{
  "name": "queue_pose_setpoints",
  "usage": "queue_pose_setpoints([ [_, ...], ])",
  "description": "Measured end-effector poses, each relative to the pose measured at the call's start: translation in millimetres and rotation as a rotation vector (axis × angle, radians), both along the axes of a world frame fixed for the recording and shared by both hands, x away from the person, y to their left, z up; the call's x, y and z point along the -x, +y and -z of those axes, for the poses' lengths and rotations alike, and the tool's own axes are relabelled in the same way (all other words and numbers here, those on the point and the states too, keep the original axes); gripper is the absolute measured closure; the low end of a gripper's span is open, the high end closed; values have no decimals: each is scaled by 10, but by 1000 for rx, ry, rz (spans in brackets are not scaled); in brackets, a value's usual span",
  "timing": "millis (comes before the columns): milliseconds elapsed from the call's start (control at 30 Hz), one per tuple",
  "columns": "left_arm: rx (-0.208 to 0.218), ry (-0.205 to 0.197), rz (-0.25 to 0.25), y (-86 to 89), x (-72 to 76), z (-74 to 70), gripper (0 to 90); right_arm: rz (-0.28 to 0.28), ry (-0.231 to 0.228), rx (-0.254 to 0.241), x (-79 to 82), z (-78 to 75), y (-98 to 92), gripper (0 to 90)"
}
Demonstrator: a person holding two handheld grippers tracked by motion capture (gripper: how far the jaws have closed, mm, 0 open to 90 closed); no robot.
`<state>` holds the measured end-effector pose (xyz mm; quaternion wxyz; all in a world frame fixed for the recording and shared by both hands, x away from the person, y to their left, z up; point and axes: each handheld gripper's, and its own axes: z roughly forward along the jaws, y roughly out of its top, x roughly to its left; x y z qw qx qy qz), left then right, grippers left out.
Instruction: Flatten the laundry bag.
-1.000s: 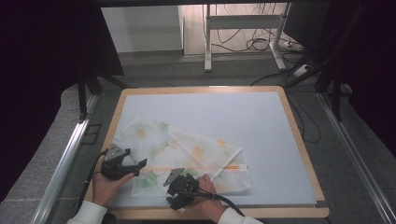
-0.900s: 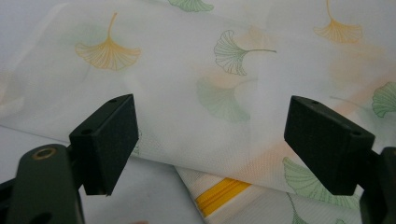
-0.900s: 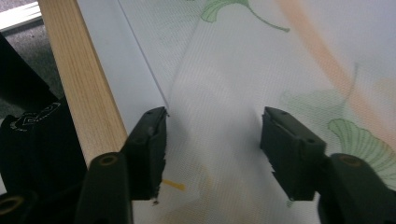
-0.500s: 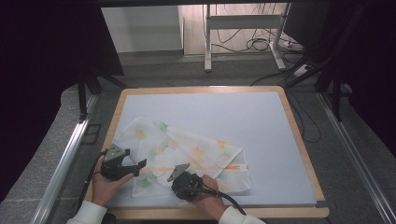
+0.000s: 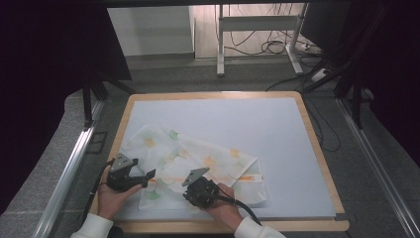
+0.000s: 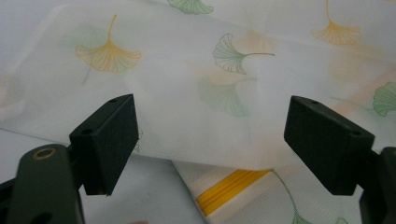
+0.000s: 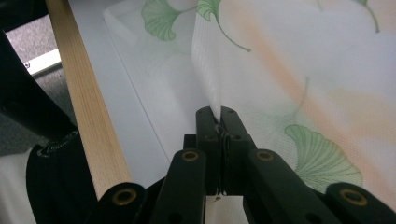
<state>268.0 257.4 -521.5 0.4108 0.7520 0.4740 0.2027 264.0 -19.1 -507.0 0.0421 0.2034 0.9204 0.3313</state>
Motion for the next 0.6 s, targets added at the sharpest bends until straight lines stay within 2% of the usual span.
queue_pose_setpoints([
  [233, 14, -2, 6, -2, 8, -18, 194, 19, -7, -46, -88, -105, -77, 880],
  [400, 15, -42, -12, -2, 40, -60, 215, 35, -16, -79, -167, -165, -141, 880],
  [600, 10, -30, -1, -29, 30, -42, 217, 42, -32, -97, -275, -228, -163, 880],
])
